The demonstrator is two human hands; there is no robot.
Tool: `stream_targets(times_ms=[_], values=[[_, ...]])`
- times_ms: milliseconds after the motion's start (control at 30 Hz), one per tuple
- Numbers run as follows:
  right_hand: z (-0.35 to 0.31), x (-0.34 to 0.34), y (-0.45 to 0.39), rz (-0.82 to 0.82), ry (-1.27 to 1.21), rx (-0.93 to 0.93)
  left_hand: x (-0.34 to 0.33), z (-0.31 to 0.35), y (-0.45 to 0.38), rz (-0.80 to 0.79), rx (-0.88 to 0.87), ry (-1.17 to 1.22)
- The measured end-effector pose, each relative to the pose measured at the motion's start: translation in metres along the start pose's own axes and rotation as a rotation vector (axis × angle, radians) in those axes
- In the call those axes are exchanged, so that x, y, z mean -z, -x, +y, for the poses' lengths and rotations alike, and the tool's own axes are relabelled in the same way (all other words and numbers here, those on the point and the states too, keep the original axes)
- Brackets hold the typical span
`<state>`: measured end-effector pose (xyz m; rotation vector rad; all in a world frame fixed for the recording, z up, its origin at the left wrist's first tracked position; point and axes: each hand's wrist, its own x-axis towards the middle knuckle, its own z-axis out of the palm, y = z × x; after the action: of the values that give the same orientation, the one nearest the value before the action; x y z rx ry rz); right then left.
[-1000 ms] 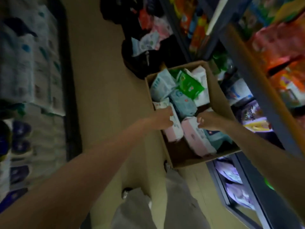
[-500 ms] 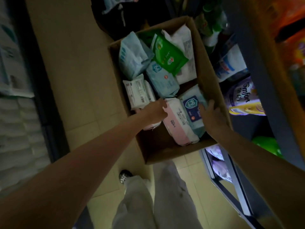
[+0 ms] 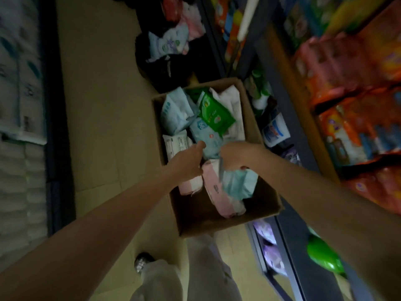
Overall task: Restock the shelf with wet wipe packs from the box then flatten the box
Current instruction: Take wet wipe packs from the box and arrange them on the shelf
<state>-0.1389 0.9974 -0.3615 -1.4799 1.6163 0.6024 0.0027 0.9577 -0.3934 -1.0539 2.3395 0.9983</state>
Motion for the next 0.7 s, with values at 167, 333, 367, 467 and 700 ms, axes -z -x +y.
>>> stream_targets(times_ms=[167,333,367,467,700], values=[[-0.101,0.077,0.051,0.132,0.207,0.333,0.056,-0.038,0.073,0.335,-0.072,-0.567],[-0.255,0.140,0.104,0.259,0.497,0.607,0.119,-0.142,0.198,0.620,0.020,-0.548],[-0.288,0.150,0.119,0.289,0.549,0.645,0.129,-0.157,0.228,0.707,0.039,-0.536],[-0.384,0.172,0.168,0.360,0.678,0.752,0.145,-0.196,0.314,0.902,0.154,-0.443],[-0.562,0.168,0.287,0.724,1.113,0.897,0.178,-0.263,0.522,1.379,0.275,-0.539]])
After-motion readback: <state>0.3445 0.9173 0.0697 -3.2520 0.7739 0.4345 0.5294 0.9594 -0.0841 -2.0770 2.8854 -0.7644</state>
